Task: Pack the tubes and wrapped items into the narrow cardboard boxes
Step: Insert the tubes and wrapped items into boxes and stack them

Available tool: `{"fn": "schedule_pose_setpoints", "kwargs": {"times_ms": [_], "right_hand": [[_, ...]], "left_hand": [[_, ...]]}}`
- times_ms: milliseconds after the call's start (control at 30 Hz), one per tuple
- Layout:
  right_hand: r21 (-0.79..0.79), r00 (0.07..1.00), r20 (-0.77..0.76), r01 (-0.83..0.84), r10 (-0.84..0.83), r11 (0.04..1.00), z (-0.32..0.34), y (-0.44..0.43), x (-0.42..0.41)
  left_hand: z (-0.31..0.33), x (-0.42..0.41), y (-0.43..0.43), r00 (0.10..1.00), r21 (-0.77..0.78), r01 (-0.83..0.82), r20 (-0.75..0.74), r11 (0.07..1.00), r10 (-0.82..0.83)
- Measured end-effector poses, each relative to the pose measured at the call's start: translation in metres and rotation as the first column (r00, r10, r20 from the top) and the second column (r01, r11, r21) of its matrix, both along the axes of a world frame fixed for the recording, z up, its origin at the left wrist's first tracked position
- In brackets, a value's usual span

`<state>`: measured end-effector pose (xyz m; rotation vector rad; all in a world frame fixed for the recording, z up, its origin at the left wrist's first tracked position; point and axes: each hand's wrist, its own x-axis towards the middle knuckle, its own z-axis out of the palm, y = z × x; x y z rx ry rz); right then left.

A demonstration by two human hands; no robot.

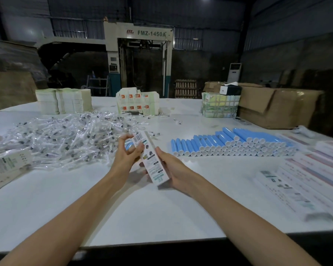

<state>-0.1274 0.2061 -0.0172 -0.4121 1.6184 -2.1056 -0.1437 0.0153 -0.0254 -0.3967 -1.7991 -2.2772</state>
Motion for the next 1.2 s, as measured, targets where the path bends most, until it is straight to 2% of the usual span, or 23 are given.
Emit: {"fn": "schedule_pose_setpoints", "kwargs": {"times_ms": [100, 167, 267, 333, 400, 433, 500, 600, 767, 867, 933, 1000, 1033, 1133, 1200], "right_hand": [[0.203, 0.969, -0.193, 0.196, -0.157, 0.959, 0.021, 0.016, 0.015], [0.381, 0.875, -0.418, 0.411, -0.243, 0.828, 0.034, 0.043, 0.027], [0.518, 0.69, -0.677, 0.694, -0.255, 0.5, 0.045, 0.106, 0.044], [0.547, 0.575, -0.787, 0.818, -0.222, 0.179, 0.046, 0.152, 0.058], [0.514, 0.49, -0.854, 0.847, -0.175, -0.139, 0.039, 0.194, 0.076], [0.491, 0.467, -0.871, 0.83, -0.152, -0.265, 0.033, 0.211, 0.086], [0.44, 0.452, -0.887, 0.772, -0.092, -0.458, 0.019, 0.237, 0.105], [0.35, 0.469, -0.883, 0.698, 0.03, -0.624, 0.0, 0.255, 0.121], [0.258, 0.498, -0.855, 0.648, 0.142, -0.717, -0.014, 0.256, 0.125], [0.257, 0.466, -0.874, 0.681, 0.136, -0.686, -0.005, 0.243, 0.121], [0.27, 0.413, -0.899, 0.782, 0.142, -0.562, 0.006, 0.222, 0.109], [0.324, 0.368, -0.927, 0.888, 0.08, -0.327, 0.018, 0.19, 0.091], [0.376, 0.383, -0.924, 0.91, 0.002, -0.175, 0.024, 0.171, 0.08], [0.468, 0.525, -0.822, 0.844, -0.223, 0.262, 0.033, 0.113, 0.039], [0.445, 0.587, -0.762, 0.781, -0.273, 0.439, 0.03, 0.076, 0.01]], "left_hand": [[0.0, 0.0, 0.003, 0.999, -0.079, -0.004, -0.039, 0.997, 0.001], [0.0, 0.001, 0.004, 0.998, -0.159, -0.026, -0.057, 0.987, 0.017], [-0.007, 0.006, 0.006, 0.993, -0.35, -0.091, -0.098, 0.932, 0.06], [-0.011, 0.01, 0.007, 0.985, -0.471, -0.125, -0.162, 0.873, 0.053], [-0.013, 0.011, 0.006, 0.972, -0.568, -0.147, -0.235, 0.81, 0.012], [-0.013, 0.01, 0.005, 0.963, -0.602, -0.165, -0.268, 0.781, -0.003], [-0.012, 0.009, 0.005, 0.954, -0.632, -0.192, -0.299, 0.751, -0.008], [-0.012, 0.008, 0.006, 0.947, -0.655, -0.22, -0.32, 0.723, -0.002], [-0.011, 0.01, 0.005, 0.946, -0.689, -0.239, -0.324, 0.684, 0.004], [-0.011, 0.011, 0.003, 0.945, -0.703, -0.249, -0.328, 0.666, 0.007], [-0.011, 0.011, 0.003, 0.943, -0.711, -0.255, -0.334, 0.655, 0.005], [-0.012, 0.011, 0.003, 0.943, -0.719, -0.252, -0.332, 0.648, -0.002], [-0.012, 0.011, 0.002, 0.945, -0.724, -0.248, -0.327, 0.644, -0.004], [-0.013, 0.011, 0.001, 0.947, -0.733, -0.272, -0.318, 0.623, 0.04], [-0.012, 0.01, 0.002, 0.945, -0.727, -0.303, -0.313, 0.616, 0.096]]}}
